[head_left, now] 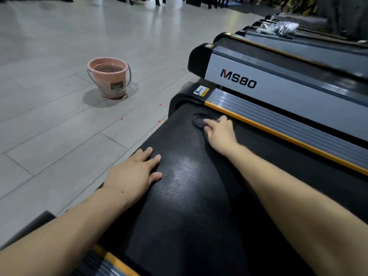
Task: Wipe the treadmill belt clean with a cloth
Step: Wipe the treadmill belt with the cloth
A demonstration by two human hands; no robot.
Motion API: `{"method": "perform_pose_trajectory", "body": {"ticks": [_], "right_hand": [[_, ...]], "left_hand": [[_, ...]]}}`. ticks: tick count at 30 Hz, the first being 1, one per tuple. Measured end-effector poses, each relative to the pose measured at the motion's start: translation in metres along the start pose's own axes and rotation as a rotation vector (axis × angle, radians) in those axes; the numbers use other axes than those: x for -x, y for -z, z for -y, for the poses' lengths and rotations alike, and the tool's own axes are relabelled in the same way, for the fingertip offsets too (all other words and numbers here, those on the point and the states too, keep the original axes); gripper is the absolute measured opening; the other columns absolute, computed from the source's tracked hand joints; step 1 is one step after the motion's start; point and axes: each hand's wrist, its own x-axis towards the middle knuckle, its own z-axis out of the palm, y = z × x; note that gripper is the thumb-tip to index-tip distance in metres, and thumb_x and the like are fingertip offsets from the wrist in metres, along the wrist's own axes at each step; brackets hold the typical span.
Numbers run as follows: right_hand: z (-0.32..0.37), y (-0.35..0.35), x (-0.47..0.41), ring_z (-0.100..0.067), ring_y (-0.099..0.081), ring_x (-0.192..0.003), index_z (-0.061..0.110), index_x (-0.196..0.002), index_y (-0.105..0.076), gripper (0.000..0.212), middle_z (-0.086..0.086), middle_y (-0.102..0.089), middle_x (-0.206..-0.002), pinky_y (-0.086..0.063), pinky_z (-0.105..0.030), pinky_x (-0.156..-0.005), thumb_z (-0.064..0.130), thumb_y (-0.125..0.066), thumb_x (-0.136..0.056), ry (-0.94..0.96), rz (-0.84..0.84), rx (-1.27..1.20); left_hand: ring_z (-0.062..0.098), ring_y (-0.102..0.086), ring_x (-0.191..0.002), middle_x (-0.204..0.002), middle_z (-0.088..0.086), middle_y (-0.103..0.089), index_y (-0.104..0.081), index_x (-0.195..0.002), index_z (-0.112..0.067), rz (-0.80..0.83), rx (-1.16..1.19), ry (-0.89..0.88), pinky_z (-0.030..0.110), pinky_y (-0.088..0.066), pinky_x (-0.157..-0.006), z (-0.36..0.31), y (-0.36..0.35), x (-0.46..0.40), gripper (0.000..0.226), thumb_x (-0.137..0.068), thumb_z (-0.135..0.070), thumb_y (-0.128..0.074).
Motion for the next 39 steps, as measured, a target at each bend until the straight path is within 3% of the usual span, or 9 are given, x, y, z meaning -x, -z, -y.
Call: {"method": "perform_pose_trajectory", "body": {"ticks": [5,8,11,14,21,24,31,36,39], "right_hand": [[0.030,0.014,0.107,-0.022,-0.039,-0.106,0.037,-0.136,-0.054,0.038,-0.002,-0.040,-0.111,-0.047,-0.041,-0.089,0.043,-0.049,-0.099,0.319,0.049,-0.096],[0.015,0.022,0.108,-0.022,-0.044,-0.099,0.036,-0.136,-0.056,0.039,-0.003,-0.047,-0.107,-0.043,-0.033,-0.089,0.043,-0.050,-0.099,0.508,0.111,-0.068],[-0.012,0.015,0.051,-0.035,-0.050,-0.094,0.033,-0.127,-0.064,0.033,-0.013,-0.050,-0.102,-0.049,-0.044,-0.089,0.037,-0.054,-0.096,0.282,-0.061,-0.028],[-0.015,0.008,0.036,-0.033,-0.042,-0.109,0.036,-0.129,-0.060,0.032,-0.011,-0.044,-0.112,-0.047,-0.050,-0.095,0.037,-0.050,-0.099,0.011,-0.059,-0.009],[0.056,0.027,0.187,-0.024,-0.043,-0.102,0.037,-0.132,-0.056,0.038,-0.004,-0.044,-0.111,-0.046,-0.037,-0.085,0.044,-0.050,-0.096,0.381,0.106,-0.152],[0.047,0.028,0.179,-0.022,-0.044,-0.098,0.037,-0.135,-0.055,0.041,-0.003,-0.046,-0.109,-0.046,-0.035,-0.087,0.048,-0.045,-0.098,0.481,0.132,-0.123],[0.044,0.009,0.092,-0.031,-0.043,-0.102,0.030,-0.130,-0.061,0.032,-0.010,-0.045,-0.111,-0.047,-0.050,-0.089,0.035,-0.051,-0.100,0.048,-0.059,0.009],[0.071,0.010,0.166,-0.022,-0.043,-0.096,0.036,-0.130,-0.057,0.033,0.000,-0.046,-0.109,-0.046,-0.036,-0.083,0.037,-0.052,-0.097,0.369,-0.006,-0.087],[0.066,0.011,0.154,-0.022,-0.045,-0.092,0.032,-0.140,-0.052,0.043,0.000,-0.051,-0.107,-0.046,-0.034,-0.088,0.037,-0.053,-0.097,0.456,0.010,-0.100]], "left_hand": [[0.013,-0.008,-0.156,-0.170,-0.011,-0.004,-0.019,-0.159,-0.039,0.013,-0.041,-0.028,0.034,-0.025,-0.121,-0.001,0.007,0.004,0.061,-0.102,-0.060,-0.029],[0.008,-0.014,-0.155,-0.168,-0.016,-0.012,-0.025,-0.157,-0.043,-0.014,-0.052,-0.044,0.037,-0.037,-0.117,0.005,0.008,0.016,0.062,-0.098,-0.064,-0.024],[0.007,-0.016,-0.154,-0.166,-0.019,-0.016,-0.027,-0.154,-0.044,0.000,-0.124,-0.064,0.036,-0.044,-0.110,0.007,0.014,0.033,0.055,-0.101,-0.060,-0.026],[0.008,-0.013,-0.155,-0.167,-0.018,-0.011,-0.022,-0.154,-0.047,0.050,-0.156,-0.048,0.035,-0.042,-0.110,0.006,0.017,0.047,0.055,-0.102,-0.061,-0.026],[0.015,-0.011,-0.156,-0.170,-0.012,-0.005,-0.016,-0.159,-0.042,0.115,-0.140,0.002,0.040,-0.037,-0.116,0.007,0.022,0.060,0.068,-0.098,-0.069,-0.033],[0.014,-0.007,-0.156,-0.170,-0.012,0.000,-0.011,-0.160,-0.041,0.114,-0.105,0.024,0.038,-0.029,-0.120,0.007,0.016,0.063,0.073,-0.097,-0.070,-0.035],[0.010,-0.011,-0.155,-0.169,-0.018,-0.003,-0.017,-0.158,-0.045,0.067,-0.043,0.015,0.040,-0.038,-0.116,0.014,0.013,0.063,0.075,-0.092,-0.074,-0.039],[0.011,-0.034,-0.147,-0.163,-0.021,-0.024,-0.028,-0.154,-0.039,0.001,0.011,-0.023,0.037,-0.044,-0.108,0.024,0.025,0.056,0.084,-0.084,-0.075,-0.057],[0.012,-0.033,-0.146,-0.163,-0.018,-0.027,-0.030,-0.154,-0.038,0.015,0.018,-0.034,0.034,-0.041,-0.109,0.027,0.027,0.053,0.080,-0.087,-0.070,-0.059]]}}
